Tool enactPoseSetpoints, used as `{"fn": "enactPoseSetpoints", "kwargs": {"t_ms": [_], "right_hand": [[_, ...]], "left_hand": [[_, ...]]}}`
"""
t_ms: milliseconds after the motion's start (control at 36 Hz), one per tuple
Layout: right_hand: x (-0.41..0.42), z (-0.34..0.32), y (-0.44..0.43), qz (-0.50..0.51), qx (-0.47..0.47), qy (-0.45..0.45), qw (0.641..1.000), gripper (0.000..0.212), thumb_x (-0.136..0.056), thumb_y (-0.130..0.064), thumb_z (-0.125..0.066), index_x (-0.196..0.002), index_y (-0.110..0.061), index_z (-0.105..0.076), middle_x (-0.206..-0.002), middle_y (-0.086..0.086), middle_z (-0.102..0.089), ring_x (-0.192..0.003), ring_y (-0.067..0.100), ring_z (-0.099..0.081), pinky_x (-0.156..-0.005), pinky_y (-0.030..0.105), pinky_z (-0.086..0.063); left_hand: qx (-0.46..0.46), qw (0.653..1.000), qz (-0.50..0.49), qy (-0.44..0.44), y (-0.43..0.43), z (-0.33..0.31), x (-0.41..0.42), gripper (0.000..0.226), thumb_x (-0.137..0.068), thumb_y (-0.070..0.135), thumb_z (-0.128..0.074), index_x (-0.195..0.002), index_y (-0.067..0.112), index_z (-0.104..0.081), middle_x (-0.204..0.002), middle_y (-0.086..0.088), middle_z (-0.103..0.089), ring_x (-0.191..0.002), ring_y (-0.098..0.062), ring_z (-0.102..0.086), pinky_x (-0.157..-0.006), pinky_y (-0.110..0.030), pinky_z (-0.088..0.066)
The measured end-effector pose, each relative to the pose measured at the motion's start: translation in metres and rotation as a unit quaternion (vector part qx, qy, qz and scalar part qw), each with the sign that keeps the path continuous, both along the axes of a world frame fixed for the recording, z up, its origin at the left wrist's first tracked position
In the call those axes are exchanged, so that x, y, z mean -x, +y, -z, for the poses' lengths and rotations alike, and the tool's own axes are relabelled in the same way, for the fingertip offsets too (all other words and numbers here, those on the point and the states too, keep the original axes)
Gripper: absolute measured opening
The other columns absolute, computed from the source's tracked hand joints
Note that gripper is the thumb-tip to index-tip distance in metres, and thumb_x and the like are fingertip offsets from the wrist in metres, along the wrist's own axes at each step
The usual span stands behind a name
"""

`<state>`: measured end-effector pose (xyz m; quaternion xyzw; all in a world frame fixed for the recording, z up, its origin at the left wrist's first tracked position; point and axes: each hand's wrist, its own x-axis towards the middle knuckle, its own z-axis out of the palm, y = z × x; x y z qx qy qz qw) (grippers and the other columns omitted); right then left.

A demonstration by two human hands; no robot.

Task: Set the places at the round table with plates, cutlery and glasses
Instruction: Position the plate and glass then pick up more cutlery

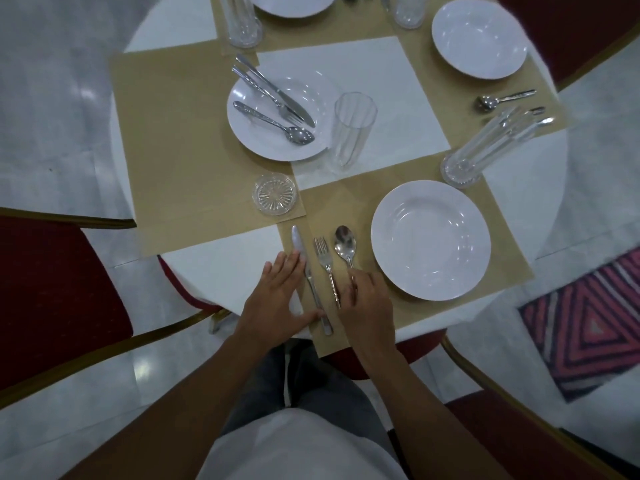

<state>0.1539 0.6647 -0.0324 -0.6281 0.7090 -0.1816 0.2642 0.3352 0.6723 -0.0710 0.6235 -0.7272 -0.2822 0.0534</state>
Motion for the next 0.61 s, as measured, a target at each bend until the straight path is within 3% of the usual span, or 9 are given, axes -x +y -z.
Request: {"fn": "enactPoseSetpoints", "kwargs": {"t_ms": [139,361,472,611], "right_hand": [[0.011,0.000,0.002,0.008,-0.004,0.029,1.000,0.016,-0.096,-0.010,-0.057,-0.110,-0.009,-0.065,-0.100,0.004,-0.056,-0.092,0.020,-0.051,-0.082,0.036,-0.050],[0.014,0.003,0.001,-0.005,-0.002,0.047,0.999,0.016,-0.095,-0.008,-0.060,-0.109,-0.007,-0.068,-0.096,0.004,-0.058,-0.085,0.017,-0.052,-0.076,0.030,-0.049],[0.016,0.002,0.000,-0.015,-0.001,0.055,0.998,0.018,-0.095,-0.008,-0.061,-0.111,-0.007,-0.069,-0.098,0.006,-0.061,-0.087,0.017,-0.056,-0.077,0.024,-0.046],[0.019,0.001,0.001,-0.016,-0.008,0.067,0.998,0.018,-0.097,-0.009,-0.060,-0.112,-0.006,-0.069,-0.099,0.007,-0.062,-0.087,0.019,-0.057,-0.077,0.027,-0.049]], "left_hand": [[0.005,1.000,-0.012,0.027,0.001,0.000,-0.001,0.108,-0.077,0.078,-0.052,-0.158,0.024,-0.004,-0.163,0.011,0.006,-0.150,-0.007,0.013,-0.122,-0.035,0.003],[0.020,0.997,-0.043,0.054,0.002,-0.002,-0.007,0.090,-0.087,0.073,-0.041,-0.157,0.026,-0.009,-0.164,0.010,-0.005,-0.151,-0.006,-0.001,-0.122,-0.033,-0.007],[0.015,0.998,-0.047,0.044,0.003,-0.001,-0.006,0.090,-0.086,0.074,-0.042,-0.157,0.029,-0.008,-0.164,0.012,-0.004,-0.150,-0.003,0.002,-0.121,-0.031,-0.006],[0.003,0.998,-0.053,0.027,0.003,0.000,-0.002,0.096,-0.083,0.076,-0.046,-0.157,0.031,-0.003,-0.164,0.013,0.000,-0.148,0.000,0.012,-0.119,-0.030,-0.001]]}}
